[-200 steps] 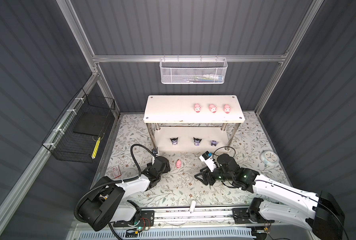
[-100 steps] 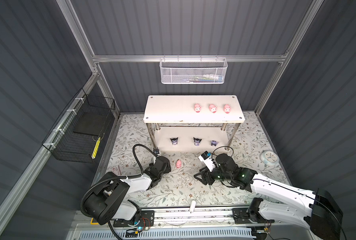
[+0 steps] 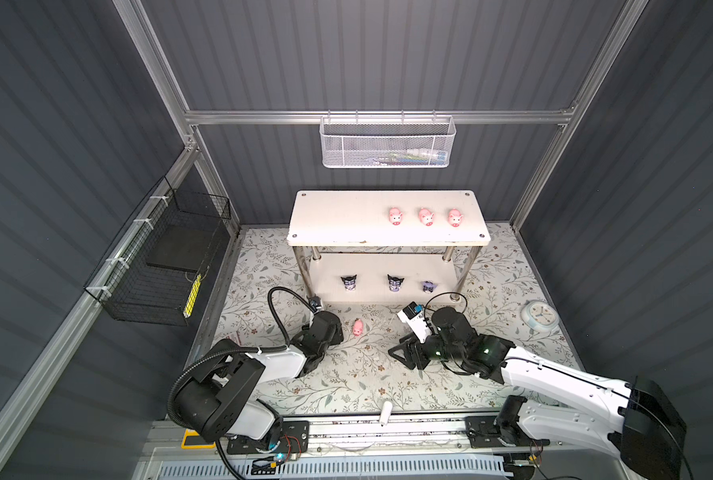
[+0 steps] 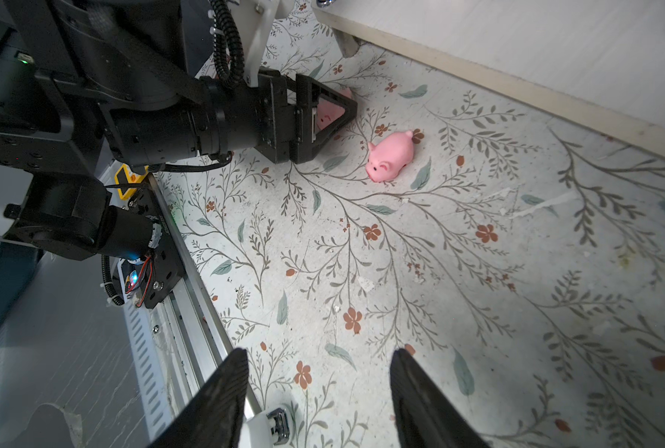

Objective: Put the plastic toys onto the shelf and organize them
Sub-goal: 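Lower and close the left gripper on the pink pig nearest the shelf leg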

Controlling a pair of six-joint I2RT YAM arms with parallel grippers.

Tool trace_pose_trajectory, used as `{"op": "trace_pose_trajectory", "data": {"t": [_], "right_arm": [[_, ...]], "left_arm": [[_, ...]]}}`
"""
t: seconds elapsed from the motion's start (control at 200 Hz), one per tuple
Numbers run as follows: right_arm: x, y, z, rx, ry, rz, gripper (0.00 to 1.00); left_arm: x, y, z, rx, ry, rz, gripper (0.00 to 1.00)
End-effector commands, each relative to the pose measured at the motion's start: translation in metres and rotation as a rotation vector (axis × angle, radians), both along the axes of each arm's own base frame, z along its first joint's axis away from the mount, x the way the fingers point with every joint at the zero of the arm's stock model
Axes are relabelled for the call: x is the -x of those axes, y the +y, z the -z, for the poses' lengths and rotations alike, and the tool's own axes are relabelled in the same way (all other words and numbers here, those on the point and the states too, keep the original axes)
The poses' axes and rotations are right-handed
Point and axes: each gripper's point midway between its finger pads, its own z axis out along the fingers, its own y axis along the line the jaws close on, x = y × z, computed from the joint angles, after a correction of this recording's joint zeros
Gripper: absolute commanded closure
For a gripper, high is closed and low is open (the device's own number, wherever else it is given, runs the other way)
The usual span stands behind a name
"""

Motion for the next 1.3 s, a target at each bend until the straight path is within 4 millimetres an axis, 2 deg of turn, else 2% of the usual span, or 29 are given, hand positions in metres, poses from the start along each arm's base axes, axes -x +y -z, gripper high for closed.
{"op": "trace_pose_trajectory", "data": {"t": [0.0,0.53,0.8,0.83,0.9,1.296], "right_arm": [[0.0,-0.001,0.005,0.003,0.01,0.007,0.39],[-0.003,0.001,0.008,0.008,0.017,0.011,0.39],[-0.004,0.003,0.006,-0.002,0.016,0.011,0.4],[-0.004,0.003,0.014,0.019,0.033,0.01,0.4],[-0.004,0.004,0.015,0.021,0.037,0.009,0.4],[-0.006,0.009,0.02,0.023,0.054,0.002,0.4]], "left_arm": [[-0.005,-0.004,-0.001,0.022,0.0,-0.004,0.28],[0.001,-0.004,0.003,0.025,0.018,0.001,0.52],[0.003,-0.001,0.001,0.021,0.015,-0.006,0.59],[0.003,-0.001,0.0,0.021,0.015,-0.005,0.6],[0.003,-0.001,-0.003,0.024,0.012,-0.005,0.62],[0.008,0.002,-0.021,0.04,0.005,-0.006,0.65]]}}
